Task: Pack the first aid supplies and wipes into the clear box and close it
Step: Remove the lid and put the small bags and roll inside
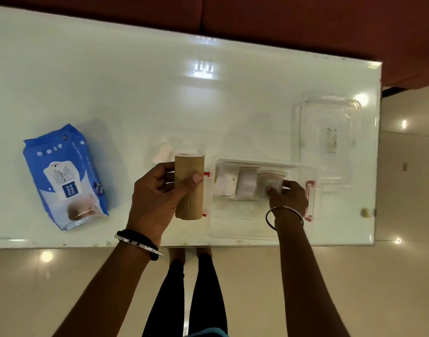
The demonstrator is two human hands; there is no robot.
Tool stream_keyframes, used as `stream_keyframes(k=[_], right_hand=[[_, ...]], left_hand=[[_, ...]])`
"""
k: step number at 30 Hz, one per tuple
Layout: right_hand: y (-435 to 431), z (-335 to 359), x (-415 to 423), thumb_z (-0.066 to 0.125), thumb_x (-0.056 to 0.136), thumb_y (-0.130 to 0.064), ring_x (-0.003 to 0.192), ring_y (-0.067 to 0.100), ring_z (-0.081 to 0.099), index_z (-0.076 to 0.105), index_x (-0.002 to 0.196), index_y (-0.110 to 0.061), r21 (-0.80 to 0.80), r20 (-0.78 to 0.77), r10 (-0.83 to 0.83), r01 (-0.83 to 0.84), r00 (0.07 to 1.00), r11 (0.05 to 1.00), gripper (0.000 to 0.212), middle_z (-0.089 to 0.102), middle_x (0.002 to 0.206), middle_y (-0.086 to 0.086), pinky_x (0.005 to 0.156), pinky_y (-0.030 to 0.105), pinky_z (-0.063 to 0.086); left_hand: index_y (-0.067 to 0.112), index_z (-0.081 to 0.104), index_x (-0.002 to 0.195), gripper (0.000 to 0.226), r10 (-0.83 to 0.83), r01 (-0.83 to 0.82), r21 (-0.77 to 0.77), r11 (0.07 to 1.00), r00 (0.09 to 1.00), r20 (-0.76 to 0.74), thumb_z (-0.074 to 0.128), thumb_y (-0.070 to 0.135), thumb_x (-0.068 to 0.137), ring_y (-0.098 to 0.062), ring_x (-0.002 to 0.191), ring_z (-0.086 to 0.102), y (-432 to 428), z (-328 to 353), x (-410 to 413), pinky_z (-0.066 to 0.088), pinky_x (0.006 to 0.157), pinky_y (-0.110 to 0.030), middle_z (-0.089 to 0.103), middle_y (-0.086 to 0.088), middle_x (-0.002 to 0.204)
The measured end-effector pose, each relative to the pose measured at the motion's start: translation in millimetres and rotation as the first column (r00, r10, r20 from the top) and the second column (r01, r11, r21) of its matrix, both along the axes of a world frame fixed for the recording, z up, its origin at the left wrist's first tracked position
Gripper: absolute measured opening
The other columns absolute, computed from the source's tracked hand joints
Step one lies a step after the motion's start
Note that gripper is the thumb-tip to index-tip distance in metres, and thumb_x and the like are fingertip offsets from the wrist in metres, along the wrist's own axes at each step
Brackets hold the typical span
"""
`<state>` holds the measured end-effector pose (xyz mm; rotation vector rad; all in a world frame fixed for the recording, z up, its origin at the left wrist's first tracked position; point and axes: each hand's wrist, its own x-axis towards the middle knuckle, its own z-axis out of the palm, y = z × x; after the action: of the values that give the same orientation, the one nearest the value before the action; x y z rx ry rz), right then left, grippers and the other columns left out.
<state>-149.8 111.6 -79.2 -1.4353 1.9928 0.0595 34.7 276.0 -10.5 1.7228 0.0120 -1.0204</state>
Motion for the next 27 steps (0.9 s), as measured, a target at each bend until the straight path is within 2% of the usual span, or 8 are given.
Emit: stream_keyframes(k=[7,11,13,15,19,23,25,27], right_hand=[[3,11,4,0.069,0.088,-0.032,0.119,0.033,0.059,0.054,0.133,-0.007,-0.080,-0.051,0.121,-0.125,0.991,0.989,0.053,0.064,0.126,0.015,0.097,0.038,0.045],[12,55,2,0.068,0.089,-0.035,0.107,0.023,0.065,0.063,0.123,-0.013,-0.193,0.063,0.200,-0.184,0.978,0.964,0.040,0.068,0.116,0.005,0.088,0.034,0.054],[21,81,2,0.068,0.088,-0.043,0.099,0.017,0.070,0.070,0.111,-0.019,-0.003,0.375,0.106,-0.114,0.921,0.994,0.034,0.072,0.108,0.001,0.081,0.031,0.059],[32,99,1,0.071,0.081,-0.045,0.100,0.022,0.071,0.073,0.106,-0.020,0.329,0.595,-0.147,-0.072,0.790,0.942,0.036,0.070,0.110,0.008,0.080,0.040,0.062],[42,100,-15,0.079,0.068,-0.026,0.096,0.030,0.074,0.069,0.113,-0.012,0.472,0.618,-0.342,0.013,0.708,0.881,0.049,0.066,0.115,0.019,0.076,0.037,0.062],[28,87,-31,0.081,0.073,-0.016,0.087,0.028,0.076,0.065,0.114,-0.010,0.379,0.551,-0.268,0.049,0.791,0.924,0.044,0.067,0.112,0.018,0.075,0.035,0.062],[21,76,-34,0.083,0.074,-0.012,0.077,0.028,0.077,0.058,0.115,-0.010,0.368,0.439,-0.212,0.041,0.873,0.929,0.048,0.070,0.107,0.017,0.080,0.043,0.062],[17,65,-32,0.086,0.071,-0.011,0.072,0.028,0.077,0.052,0.113,-0.007,0.414,0.382,-0.191,0.017,0.904,0.910,0.054,0.070,0.106,0.017,0.081,0.047,0.061]], left_hand=[[0.027,0.068,0.091,0.049,0.010,-0.009,0.021,1.000,0.998,-0.060,0.085,0.047,0.050,-0.017,0.082,0.075,-11,0,-14,0.060,0.077,-0.043,0.079,-0.001,0.084],[0.033,0.063,0.113,0.067,0.026,-0.025,0.006,1.000,0.993,-0.115,0.090,0.041,0.051,-0.017,0.080,0.075,-18,5,-31,0.062,0.064,-0.038,0.077,-0.008,0.083],[0.035,0.062,0.116,0.064,0.025,-0.027,-0.011,1.000,0.990,-0.138,0.086,0.035,0.056,-0.017,0.083,0.075,-22,10,-41,0.062,0.064,-0.037,0.074,-0.010,0.091],[0.032,0.065,0.110,0.053,-0.002,0.002,0.005,1.000,0.992,-0.125,0.085,0.033,0.061,-0.021,0.084,0.075,-26,12,-53,0.062,0.066,-0.039,0.071,-0.012,0.100],[0.032,0.066,0.107,0.043,-0.100,0.114,0.098,0.989,0.985,-0.138,0.084,0.035,0.068,-0.020,0.079,0.075,-28,12,-76,0.063,0.065,-0.035,0.070,-0.007,0.102],[0.032,0.068,0.112,0.035,-0.293,0.238,0.271,0.933,0.937,0.187,0.074,0.040,0.079,-0.008,0.069,0.069,-20,11,-80,0.061,0.064,-0.031,0.066,0.007,0.097],[0.031,0.067,0.109,0.031,-0.359,0.214,0.372,0.903,0.851,0.382,0.073,0.037,0.079,-0.004,0.072,0.061,-14,9,-75,0.053,0.058,-0.018,0.057,0.007,0.096],[0.029,0.064,0.110,0.035,-0.379,0.182,0.424,0.887,0.811,0.445,0.076,0.029,0.078,-0.007,0.075,0.056,-7,5,-70,0.044,0.056,-0.009,0.053,0.005,0.100]])
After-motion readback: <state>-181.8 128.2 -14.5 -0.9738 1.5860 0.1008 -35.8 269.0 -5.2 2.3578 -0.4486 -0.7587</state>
